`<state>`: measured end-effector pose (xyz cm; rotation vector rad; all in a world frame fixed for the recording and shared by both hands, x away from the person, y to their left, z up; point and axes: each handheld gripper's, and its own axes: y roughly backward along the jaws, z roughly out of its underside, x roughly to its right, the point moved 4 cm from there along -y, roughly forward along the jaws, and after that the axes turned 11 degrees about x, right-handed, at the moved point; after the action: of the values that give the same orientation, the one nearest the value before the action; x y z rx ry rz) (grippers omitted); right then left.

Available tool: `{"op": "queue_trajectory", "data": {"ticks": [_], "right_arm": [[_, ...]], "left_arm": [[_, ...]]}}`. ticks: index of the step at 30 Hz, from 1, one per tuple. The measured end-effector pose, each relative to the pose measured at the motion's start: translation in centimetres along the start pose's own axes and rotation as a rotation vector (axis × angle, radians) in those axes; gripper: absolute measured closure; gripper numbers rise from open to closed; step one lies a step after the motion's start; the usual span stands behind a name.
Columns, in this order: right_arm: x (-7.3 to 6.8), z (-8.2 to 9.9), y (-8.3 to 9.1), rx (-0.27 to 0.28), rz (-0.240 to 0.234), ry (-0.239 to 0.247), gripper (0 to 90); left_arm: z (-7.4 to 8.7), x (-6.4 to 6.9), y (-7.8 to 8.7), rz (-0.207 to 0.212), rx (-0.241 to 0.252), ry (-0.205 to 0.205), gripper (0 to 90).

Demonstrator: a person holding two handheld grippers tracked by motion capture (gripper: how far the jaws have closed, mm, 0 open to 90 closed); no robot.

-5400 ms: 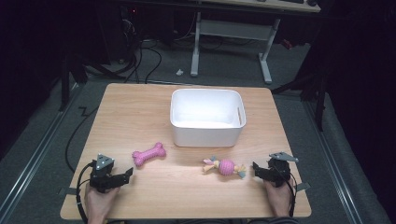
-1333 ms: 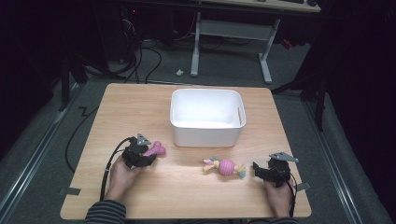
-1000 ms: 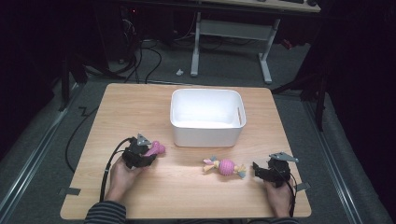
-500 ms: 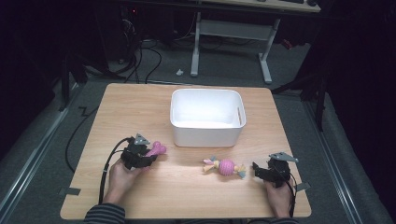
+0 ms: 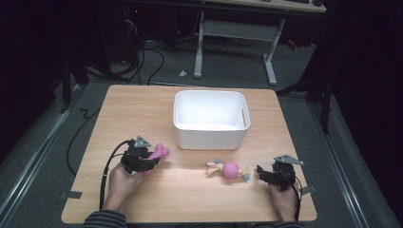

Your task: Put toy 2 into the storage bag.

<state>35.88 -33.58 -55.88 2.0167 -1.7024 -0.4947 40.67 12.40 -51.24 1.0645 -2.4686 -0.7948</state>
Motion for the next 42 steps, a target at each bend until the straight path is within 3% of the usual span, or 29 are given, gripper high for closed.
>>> {"op": "queue_trajectory", "data": {"ticks": [6,14,23,35,42], "right_arm": [[0.0,0.0,0.0,0.0,0.0,-0.001,19.8],[0.0,0.0,0.0,0.001,0.0,0.0,19.8],[0.0,0.0,0.0,0.001,-0.001,0.003,19.8],[0.0,0.0,0.0,0.001,-0.001,0.003,19.8],[0.0,0.0,0.0,0.001,-0.004,0.006,19.8]], "left_arm": [[-0.4,0.0,0.9,0.017,0.028,0.045,60.1],[-1.5,0.2,2.0,0.028,0.057,0.059,60.1],[-2.8,0.7,2.9,0.039,0.078,0.043,60.1],[-4.5,1.1,3.8,0.066,0.101,0.063,60.0],[-5.4,1.6,4.0,0.074,0.108,0.051,60.0]]}}
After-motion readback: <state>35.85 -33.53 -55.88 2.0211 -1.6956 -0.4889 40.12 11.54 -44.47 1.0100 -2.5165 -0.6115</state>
